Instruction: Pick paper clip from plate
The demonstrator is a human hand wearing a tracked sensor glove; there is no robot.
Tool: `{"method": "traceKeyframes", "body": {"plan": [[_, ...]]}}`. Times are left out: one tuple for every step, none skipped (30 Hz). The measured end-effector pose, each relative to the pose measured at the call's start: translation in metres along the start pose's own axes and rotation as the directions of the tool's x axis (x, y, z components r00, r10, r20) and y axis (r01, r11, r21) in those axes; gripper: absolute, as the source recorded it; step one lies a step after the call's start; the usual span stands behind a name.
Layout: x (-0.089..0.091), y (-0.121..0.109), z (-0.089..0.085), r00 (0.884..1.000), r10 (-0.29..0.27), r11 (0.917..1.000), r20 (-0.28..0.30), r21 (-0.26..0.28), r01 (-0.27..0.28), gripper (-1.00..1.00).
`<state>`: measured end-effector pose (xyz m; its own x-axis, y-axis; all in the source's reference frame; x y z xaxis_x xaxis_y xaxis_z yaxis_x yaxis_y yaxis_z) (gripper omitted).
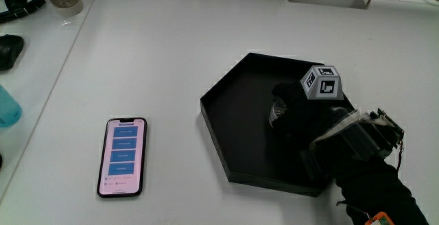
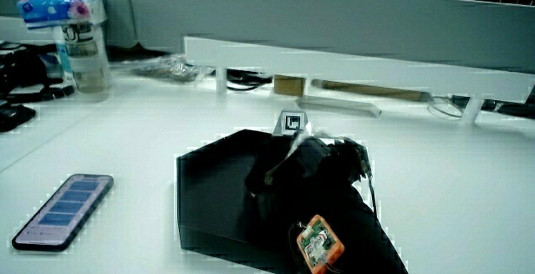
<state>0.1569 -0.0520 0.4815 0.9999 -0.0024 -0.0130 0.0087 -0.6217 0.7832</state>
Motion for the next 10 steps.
{"method": "traceKeyframes", "body": {"plan": [[-0.002,-0.004,0.006,0.999,0.027,0.9993,-0.031,-0.025,-0.028,1.00],[-0.003,-0.005,0.010,1.000,0.019,0.9998,-0.004,0.011,-0.019,1.00],[-0.004,-0.006,0.013,0.999,0.042,0.9990,-0.018,-0.014,-0.042,1.00],[-0.005,-0.010,0.018,0.999,0.040,0.9991,-0.026,0.011,-0.040,1.00],[-0.003,-0.010,0.021,0.999,0.038,0.9990,-0.017,0.025,-0.038,1.00],[-0.003,-0.012,0.024,0.998,0.054,0.9985,-0.038,-0.001,-0.054,1.00],[0.000,-0.013,0.025,0.998,0.055,0.9985,-0.039,0.001,-0.055,1.00],[0.002,-0.014,0.028,0.998,0.045,0.9988,-0.034,0.018,-0.045,1.00],[0.005,-0.014,0.030,0.995,0.082,0.9966,-0.059,-0.004,-0.083,1.00],[0.008,-0.018,0.034,0.993,0.098,0.9952,-0.071,0.006,-0.098,1.00]]}}
